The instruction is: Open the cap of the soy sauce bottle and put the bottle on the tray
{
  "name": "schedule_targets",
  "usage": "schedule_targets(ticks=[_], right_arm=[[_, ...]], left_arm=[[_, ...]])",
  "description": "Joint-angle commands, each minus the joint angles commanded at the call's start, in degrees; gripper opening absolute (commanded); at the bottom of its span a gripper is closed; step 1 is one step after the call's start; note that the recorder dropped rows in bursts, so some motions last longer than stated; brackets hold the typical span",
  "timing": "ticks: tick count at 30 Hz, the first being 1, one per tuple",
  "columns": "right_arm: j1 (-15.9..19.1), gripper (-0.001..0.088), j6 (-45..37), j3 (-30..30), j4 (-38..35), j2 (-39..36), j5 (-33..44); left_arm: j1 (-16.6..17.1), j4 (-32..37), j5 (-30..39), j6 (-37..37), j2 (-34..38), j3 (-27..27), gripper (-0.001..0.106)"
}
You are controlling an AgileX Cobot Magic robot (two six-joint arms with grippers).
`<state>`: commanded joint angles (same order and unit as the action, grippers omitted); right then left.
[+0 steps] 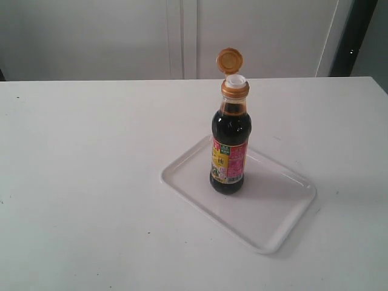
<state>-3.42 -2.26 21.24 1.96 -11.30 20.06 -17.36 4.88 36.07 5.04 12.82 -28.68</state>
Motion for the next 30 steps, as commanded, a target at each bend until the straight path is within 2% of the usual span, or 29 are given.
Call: schedule_targets(ticks=[3,7,11,14,16,19,30], right_arm=[[0.00,0.0000,0.00,0.00,0.00,0.00,0.00],[0.00,0.0000,0.00,0.00,0.00,0.00,0.00],[0.00,0.0000,0.00,0.00,0.00,0.00,0.00],[0.00,0.0000,0.00,0.00,0.00,0.00,0.00],[0.00,0.0000,0.00,0.00,0.00,0.00,0.00],[0.00,0.0000,0.00,0.00,0.00,0.00,0.00],[0.00,0.0000,0.00,0.00,0.00,0.00,0.00]], left_arm=[[0.08,-4.88,-4.09,-5.56,-2.87,2.99,0.000],[0.62,-4.88,-5.27,-5.04,-8.48,8.04,0.000],[5.23,-4.88,-7.89,-3.90,-12.82,14.25,0.000],[7.60,-4.88,-9.84,-1.34,-12.82,18.28,0.000],[8.00,-4.88,-11.87,-0.52,-12.82,19.65,0.000],[8.09,-4.88,-15.14,-0.52,-12.82,22.32,0.000],[8.09,-4.88,-17.26,-0.77,-12.82,28.68,0.000]])
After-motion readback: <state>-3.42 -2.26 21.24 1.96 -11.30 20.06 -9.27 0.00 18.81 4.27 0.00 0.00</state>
